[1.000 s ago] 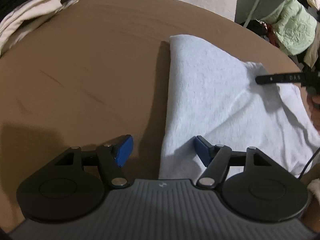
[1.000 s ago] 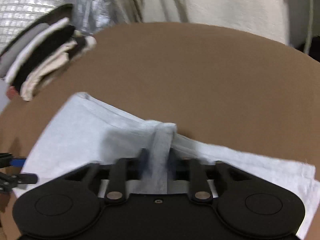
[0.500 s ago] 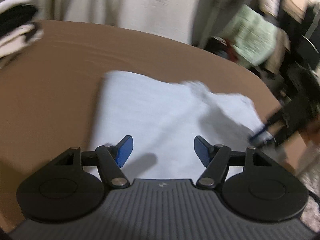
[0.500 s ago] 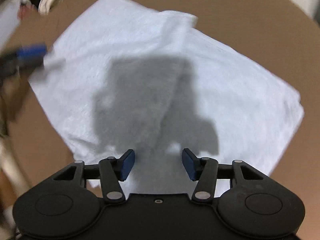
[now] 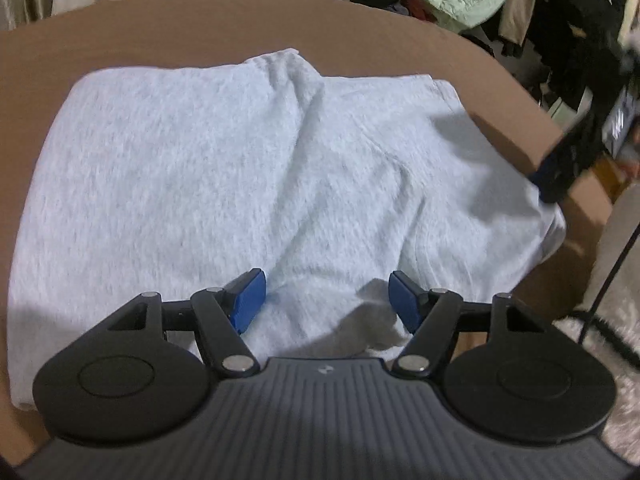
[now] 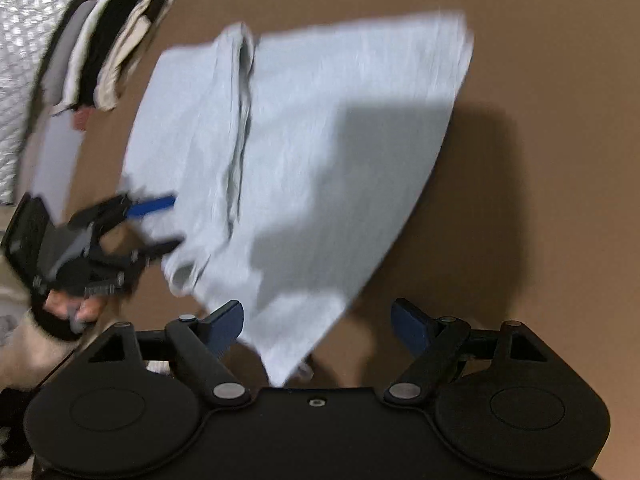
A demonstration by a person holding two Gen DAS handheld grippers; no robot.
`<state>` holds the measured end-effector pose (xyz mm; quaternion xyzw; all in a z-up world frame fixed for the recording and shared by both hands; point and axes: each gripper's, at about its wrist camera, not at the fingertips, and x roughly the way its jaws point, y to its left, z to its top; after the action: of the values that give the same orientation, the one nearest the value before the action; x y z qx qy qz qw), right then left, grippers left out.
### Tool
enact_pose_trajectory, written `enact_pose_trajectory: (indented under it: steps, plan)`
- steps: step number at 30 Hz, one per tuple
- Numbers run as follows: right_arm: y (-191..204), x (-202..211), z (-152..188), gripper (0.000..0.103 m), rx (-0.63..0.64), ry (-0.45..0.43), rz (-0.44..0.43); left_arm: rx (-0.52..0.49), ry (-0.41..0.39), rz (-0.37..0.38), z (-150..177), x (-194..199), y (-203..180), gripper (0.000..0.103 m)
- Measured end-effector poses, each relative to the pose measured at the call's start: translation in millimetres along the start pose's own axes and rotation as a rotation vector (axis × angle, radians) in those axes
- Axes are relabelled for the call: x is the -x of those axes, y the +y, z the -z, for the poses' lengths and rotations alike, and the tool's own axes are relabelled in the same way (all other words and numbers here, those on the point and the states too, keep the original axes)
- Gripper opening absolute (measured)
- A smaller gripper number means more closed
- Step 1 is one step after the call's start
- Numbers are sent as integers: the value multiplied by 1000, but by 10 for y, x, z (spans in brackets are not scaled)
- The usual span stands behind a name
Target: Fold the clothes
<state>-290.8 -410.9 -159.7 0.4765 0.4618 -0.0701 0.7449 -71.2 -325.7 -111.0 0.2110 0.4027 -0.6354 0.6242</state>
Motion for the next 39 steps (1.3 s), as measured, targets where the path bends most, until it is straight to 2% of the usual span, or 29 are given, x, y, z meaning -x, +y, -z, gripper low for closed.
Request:
enact_pose_trajectory:
  steps: [3,4,5,6,7,11,14,17,19,20,24,26,28,29,31,32,35,37,39]
  plan:
    - [-208,-134,71,88,-55,-61,-186,48,-13,34,46,-28,136,68]
    - [-251,-147,61,79,-71,-102,-233,56,-14,40,53,-38,153,68]
    - [-278,-140,44,66,-72,-149,-263,63,-17,45,60,-42,160,68]
    - [-288,-140,25,31,-65,-191,-280,69,-19,50,60,-43,164,68]
    - [-261,-155,3,14,-43,-224,-268,75,-22,55,59,-45,169,68]
    - [-13,-114,-112,14,65,-301,-237,94,-32,73,67,-44,186,68]
    - [240,63,-242,13,116,-343,-268,115,-26,94,55,3,226,68]
    - [700,276,-421,13,220,-385,-293,162,-34,120,16,68,326,68]
    - [1190,286,-577,13,323,-382,-302,208,-70,117,-3,203,470,68]
    - [1439,247,-662,13,374,-372,-305,232,-89,116,-12,271,542,68]
    - [2271,-225,-1032,13,516,-285,-272,313,-163,21,49,644,946,68]
    - [2584,-637,-1248,13,533,-235,-217,376,-179,-22,135,788,1170,68]
    - [2708,-1109,-1416,19,499,-202,-127,444,-178,-54,236,875,1378,68]
    - [2738,-1320,-1484,21,479,-184,-89,471,-175,-49,278,868,1448,68]
    - [2663,-1638,-1550,34,428,-146,-43,527,-170,-38,363,852,1585,68]
    - [2613,-1740,-1571,36,402,-133,-40,552,-171,-7,385,823,1621,68]
    - [2390,-1648,-1552,41,314,-128,-163,558,-201,45,317,743,1588,68]
    - [2240,-1414,-1523,52,244,-144,-277,527,-238,61,245,720,1519,68]
    - [2133,-1096,-1405,58,206,-189,-357,484,-265,63,188,688,1424,68]
